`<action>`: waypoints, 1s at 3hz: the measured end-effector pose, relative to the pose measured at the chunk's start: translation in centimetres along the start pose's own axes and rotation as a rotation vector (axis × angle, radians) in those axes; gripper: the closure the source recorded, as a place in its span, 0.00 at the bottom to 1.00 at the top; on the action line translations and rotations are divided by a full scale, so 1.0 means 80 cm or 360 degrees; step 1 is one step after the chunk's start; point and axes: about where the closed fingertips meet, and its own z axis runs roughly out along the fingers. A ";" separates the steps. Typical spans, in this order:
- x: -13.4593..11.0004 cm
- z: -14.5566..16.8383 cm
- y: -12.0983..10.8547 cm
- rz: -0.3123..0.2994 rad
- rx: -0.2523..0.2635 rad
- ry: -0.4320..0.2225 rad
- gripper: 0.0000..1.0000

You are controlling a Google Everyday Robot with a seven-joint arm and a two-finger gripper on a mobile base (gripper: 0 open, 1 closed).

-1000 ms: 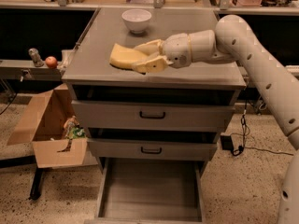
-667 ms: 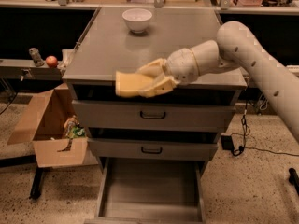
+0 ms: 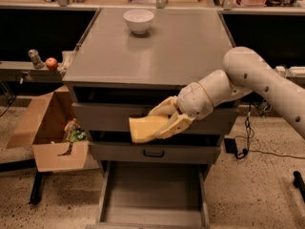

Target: Place sponge into bottom drawer

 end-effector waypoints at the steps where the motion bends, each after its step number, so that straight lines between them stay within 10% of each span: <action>1: 0.000 0.001 0.000 0.0001 -0.0003 0.0000 1.00; 2: 0.027 0.012 0.003 0.0060 0.0081 0.0088 1.00; 3: 0.149 0.033 0.038 0.0371 0.0295 0.0133 1.00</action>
Offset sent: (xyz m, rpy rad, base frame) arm -0.0040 -0.0188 -0.0690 -0.1750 -0.0275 -0.2043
